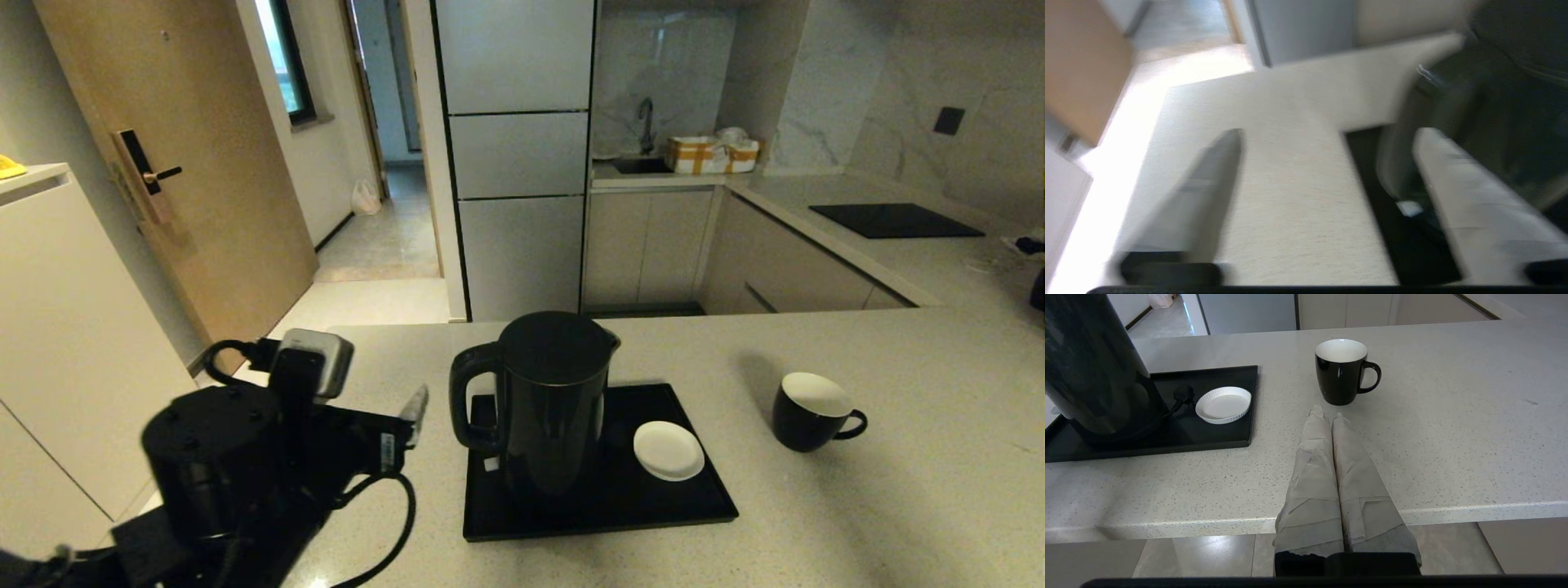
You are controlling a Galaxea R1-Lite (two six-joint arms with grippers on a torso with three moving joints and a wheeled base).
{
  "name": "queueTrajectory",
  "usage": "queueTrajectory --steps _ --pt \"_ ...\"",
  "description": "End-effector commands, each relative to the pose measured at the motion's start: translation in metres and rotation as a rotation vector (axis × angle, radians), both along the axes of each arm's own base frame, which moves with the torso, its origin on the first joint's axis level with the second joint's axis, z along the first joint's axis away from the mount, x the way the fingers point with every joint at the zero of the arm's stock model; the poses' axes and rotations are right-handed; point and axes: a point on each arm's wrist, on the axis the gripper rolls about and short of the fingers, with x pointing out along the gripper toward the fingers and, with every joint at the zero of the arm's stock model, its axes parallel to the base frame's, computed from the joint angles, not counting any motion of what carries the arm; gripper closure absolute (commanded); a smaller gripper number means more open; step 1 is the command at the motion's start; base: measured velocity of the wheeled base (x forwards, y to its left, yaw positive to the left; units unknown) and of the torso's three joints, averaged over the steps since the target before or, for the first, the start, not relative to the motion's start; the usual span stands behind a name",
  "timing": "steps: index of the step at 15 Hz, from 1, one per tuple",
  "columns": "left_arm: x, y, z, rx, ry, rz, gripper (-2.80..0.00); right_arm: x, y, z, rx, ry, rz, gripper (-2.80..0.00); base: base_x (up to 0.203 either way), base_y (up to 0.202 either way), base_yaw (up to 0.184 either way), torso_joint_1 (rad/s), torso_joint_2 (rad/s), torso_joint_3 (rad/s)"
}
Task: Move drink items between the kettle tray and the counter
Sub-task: Return the tea cup to its original position
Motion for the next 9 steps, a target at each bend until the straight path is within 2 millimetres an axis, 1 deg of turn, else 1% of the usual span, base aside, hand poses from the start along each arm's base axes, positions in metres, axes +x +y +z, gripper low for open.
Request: queueTrajectory --steps 1,3,4,5,6,7,8,9 --pt "-0.03 0.034 0.047 -0.079 -0.104 0.068 0.0 0.0 0.0 0.0 0.0 0.002 0.0 0.0 0.0 0.0 0.0 0.0 0.0 0.0" --pt "-0.063 0.065 0.078 -0.121 -0.123 0.132 0.0 0.0 0.0 0.0 0.0 0.002 0.0 0.0 0.0 0.0 0.0 0.0 0.0 0.0" --pt "-0.085 0.084 0.09 -0.14 -0.107 0.168 0.0 0.0 0.0 0.0 0.0 0.002 0.0 0.0 0.0 0.0 0.0 0.0 0.0 0.0" --pt "-0.109 0.101 0.097 -0.151 -0.068 0.211 0.0 0.0 0.0 0.0 0.0 0.002 0.0 0.0 0.0 0.0 0.0 0.0 0.0 0.0" --pt "-0.139 0.121 0.104 -0.179 -0.041 0.265 0.0 0.0 0.0 0.0 0.0 0.002 0.0 0.0 0.0 0.0 0.0 0.0 0.0 0.0" --pt "-0.172 0.136 0.107 -0.209 -0.026 0.306 0.0 0.0 0.0 0.0 0.0 0.002 0.0 0.0 0.0 0.0 0.0 0.0 0.0 0.0" --pt "-0.204 0.145 0.105 -0.23 0.005 0.341 0.0 0.0 0.0 0.0 0.0 0.002 0.0 0.0 0.0 0.0 0.0 0.0 0.0 0.0" --pt "-0.233 0.149 0.102 -0.254 0.038 0.374 0.0 0.0 0.0 0.0 0.0 0.002 0.0 0.0 0.0 0.0 0.0 0.0 0.0 0.0"
